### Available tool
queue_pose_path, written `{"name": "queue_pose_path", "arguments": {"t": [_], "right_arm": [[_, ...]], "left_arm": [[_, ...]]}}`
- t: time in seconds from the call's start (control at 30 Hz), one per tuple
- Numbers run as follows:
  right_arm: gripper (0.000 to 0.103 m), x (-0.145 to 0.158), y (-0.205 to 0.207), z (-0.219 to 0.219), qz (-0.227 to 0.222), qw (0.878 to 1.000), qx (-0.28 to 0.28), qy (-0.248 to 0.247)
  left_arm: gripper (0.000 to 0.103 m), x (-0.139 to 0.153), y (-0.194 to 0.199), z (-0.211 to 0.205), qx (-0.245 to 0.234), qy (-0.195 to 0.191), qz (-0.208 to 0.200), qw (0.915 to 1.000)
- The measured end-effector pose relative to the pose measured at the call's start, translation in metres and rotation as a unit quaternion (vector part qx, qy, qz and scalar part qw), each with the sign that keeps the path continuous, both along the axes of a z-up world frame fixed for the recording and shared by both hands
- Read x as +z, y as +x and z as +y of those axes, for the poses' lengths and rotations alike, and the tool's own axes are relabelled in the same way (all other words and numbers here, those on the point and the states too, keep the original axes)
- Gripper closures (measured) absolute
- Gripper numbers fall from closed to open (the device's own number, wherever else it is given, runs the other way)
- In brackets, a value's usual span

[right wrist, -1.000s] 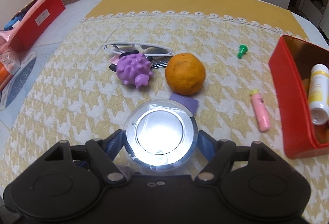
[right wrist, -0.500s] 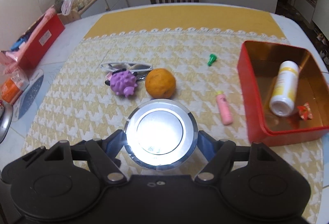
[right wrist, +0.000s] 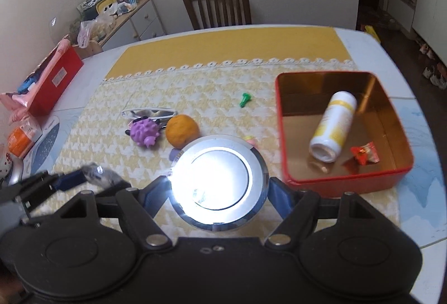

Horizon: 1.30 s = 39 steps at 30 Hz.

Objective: Organize rigid objects
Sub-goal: 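Carry the clear bottle and silver compact with both tools over the red tin, then release the clear bottle from left tool while right tool drops compact into tin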

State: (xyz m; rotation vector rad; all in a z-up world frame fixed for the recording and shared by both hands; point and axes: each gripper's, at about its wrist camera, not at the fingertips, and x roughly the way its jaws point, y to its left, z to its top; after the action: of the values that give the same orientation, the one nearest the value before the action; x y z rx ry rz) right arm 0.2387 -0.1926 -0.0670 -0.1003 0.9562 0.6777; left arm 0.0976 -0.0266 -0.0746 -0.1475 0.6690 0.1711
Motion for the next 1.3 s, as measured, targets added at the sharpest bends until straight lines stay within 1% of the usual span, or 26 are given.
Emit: {"name": "queue_pose_path", "arguments": {"t": [0.13,0.3,0.5,0.63,0.77,0.97,1.03,1.13,1.3], "right_arm": [[0.026,0.002,0.007,-0.017,-0.005,1.0,-0.006,0.0],[0.026,0.002,0.02,-0.039,-0.013,1.0,-0.016,-0.004],[0.026,-0.001,0.038,-0.066,-0.018,0.999,-0.03,-0.008],[0.026,-0.007,0.051,-0.078,-0.022,0.999,-0.034,-0.019],[0.026,-0.012,0.066,-0.087,-0.028,0.999,-0.036,-0.027],[0.026,-0.02,0.088,-0.09,-0.048,0.997,-0.018,-0.055],[0.026,-0.024,0.095,-0.09,-0.052,0.996,-0.011,-0.064],[0.027,-0.029,0.103,-0.088,-0.06,0.996,0.0,-0.073],[0.027,-0.038,0.112,-0.082,-0.071,0.992,0.029,-0.096]], "left_arm": [[0.05,0.011,0.017,-0.011,-0.017,0.001,-0.007,0.9998],[0.05,0.019,0.044,-0.027,-0.043,-0.017,-0.001,0.9989],[0.05,0.023,0.082,-0.05,-0.074,-0.027,0.009,0.9969],[0.05,0.022,0.111,-0.064,-0.087,-0.023,0.018,0.9958],[0.05,0.017,0.14,-0.076,-0.094,-0.027,0.033,0.9946],[0.05,0.006,0.183,-0.089,-0.094,-0.043,0.061,0.9927],[0.05,0.002,0.197,-0.093,-0.093,-0.039,0.069,0.9925],[0.05,-0.007,0.215,-0.099,-0.092,-0.021,0.077,0.9926],[0.05,-0.025,0.242,-0.102,-0.083,-0.014,0.101,0.9912]]}}
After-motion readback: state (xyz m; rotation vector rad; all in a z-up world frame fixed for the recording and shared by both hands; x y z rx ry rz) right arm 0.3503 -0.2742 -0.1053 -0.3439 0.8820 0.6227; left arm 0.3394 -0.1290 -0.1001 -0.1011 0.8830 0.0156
